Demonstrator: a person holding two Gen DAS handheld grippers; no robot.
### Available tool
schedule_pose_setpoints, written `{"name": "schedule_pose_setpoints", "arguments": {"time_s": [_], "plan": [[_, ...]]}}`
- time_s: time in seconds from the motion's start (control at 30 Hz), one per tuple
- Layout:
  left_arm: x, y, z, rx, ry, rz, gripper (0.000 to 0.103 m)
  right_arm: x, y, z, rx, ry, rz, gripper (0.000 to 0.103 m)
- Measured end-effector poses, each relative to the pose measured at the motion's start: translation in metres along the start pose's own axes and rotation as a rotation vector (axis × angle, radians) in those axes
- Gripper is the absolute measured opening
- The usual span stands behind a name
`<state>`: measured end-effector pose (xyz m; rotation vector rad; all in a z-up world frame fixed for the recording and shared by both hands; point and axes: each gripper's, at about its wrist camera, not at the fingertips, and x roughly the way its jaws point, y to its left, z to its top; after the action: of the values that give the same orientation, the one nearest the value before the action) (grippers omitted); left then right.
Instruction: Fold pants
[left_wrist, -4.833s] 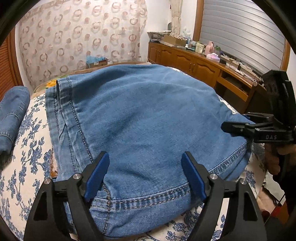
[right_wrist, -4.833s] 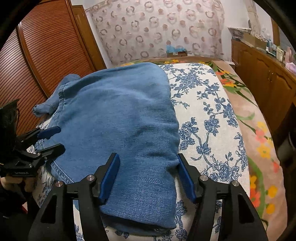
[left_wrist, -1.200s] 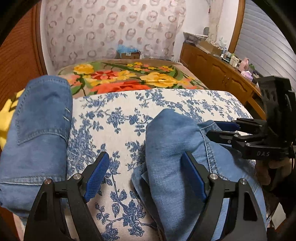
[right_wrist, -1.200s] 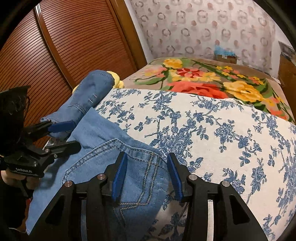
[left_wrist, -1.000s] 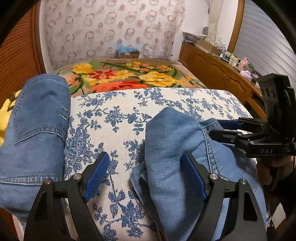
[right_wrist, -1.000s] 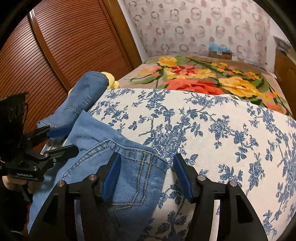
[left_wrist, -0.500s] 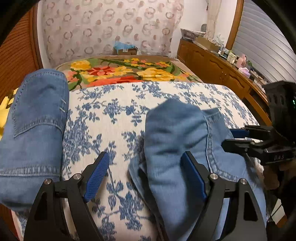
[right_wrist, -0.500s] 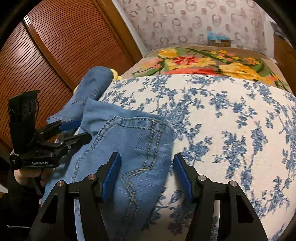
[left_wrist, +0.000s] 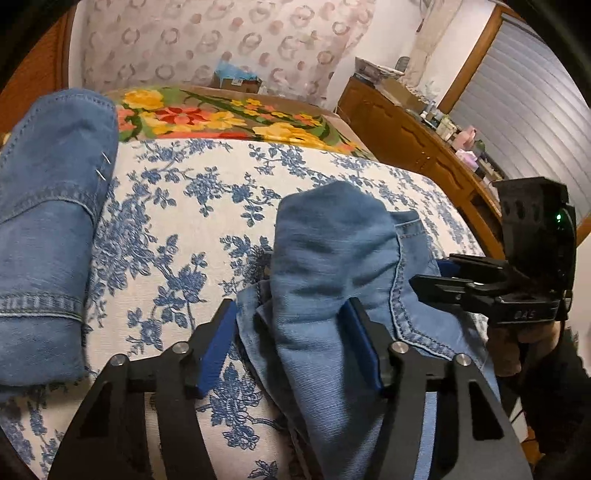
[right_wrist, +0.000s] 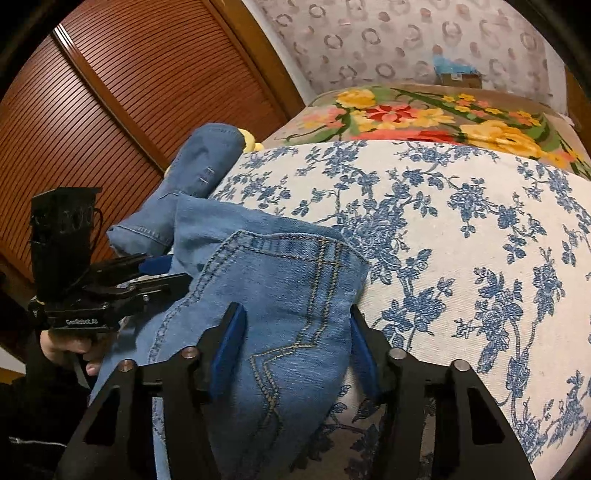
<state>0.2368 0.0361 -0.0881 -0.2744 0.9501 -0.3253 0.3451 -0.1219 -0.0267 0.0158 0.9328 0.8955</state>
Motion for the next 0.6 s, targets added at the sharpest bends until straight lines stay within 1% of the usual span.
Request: {"name": "schedule_pose_setpoints", "arguments": {"time_s": [0.07,0.1,0.13,0.17,0.2,0.23,0.3,0.43,0.5,0.6], "plan": [[0.001,0.003,0.0,-0.035,0.007,-0.037,0.051,-0.001,0.001,0.0,0.003,-0.004,0.006,0.046],[0.001,0.003,0.0,-0.043,0.008,-0.05,0.046,0.0,0.002,0.001,0.011,-0.014,0.012,0.039],[0.0,0.002,0.0,-0.045,0.007,-0.056,0.043,0.0,0.003,0.0,0.012,-0.022,0.008,0.034],[-0.001,0.001,0.0,-0.045,0.006,-0.058,0.041,0.0,0.006,0.0,0.002,-0.029,-0.005,0.032],[-0.003,-0.002,-0.001,-0.041,0.002,-0.056,0.036,-0.002,0.011,0.0,-0.013,-0.042,-0.027,0.027],[-0.005,-0.004,0.0,-0.038,-0.005,-0.051,0.031,-0.005,0.015,0.001,-0.025,-0.058,-0.038,0.023],[-0.014,-0.003,0.001,-0.048,-0.027,-0.045,0.025,-0.014,0.025,0.005,-0.044,-0.102,-0.032,0.022],[-0.041,-0.001,0.005,-0.061,-0.104,-0.042,0.022,-0.034,0.053,0.02,-0.114,-0.187,0.009,0.02],[-0.054,0.0,0.008,-0.057,-0.145,-0.031,0.02,-0.04,0.069,0.028,-0.167,-0.211,-0.008,0.02],[-0.076,0.003,0.014,-0.059,-0.213,-0.023,0.019,-0.048,0.088,0.041,-0.219,-0.24,-0.006,0.019]]}}
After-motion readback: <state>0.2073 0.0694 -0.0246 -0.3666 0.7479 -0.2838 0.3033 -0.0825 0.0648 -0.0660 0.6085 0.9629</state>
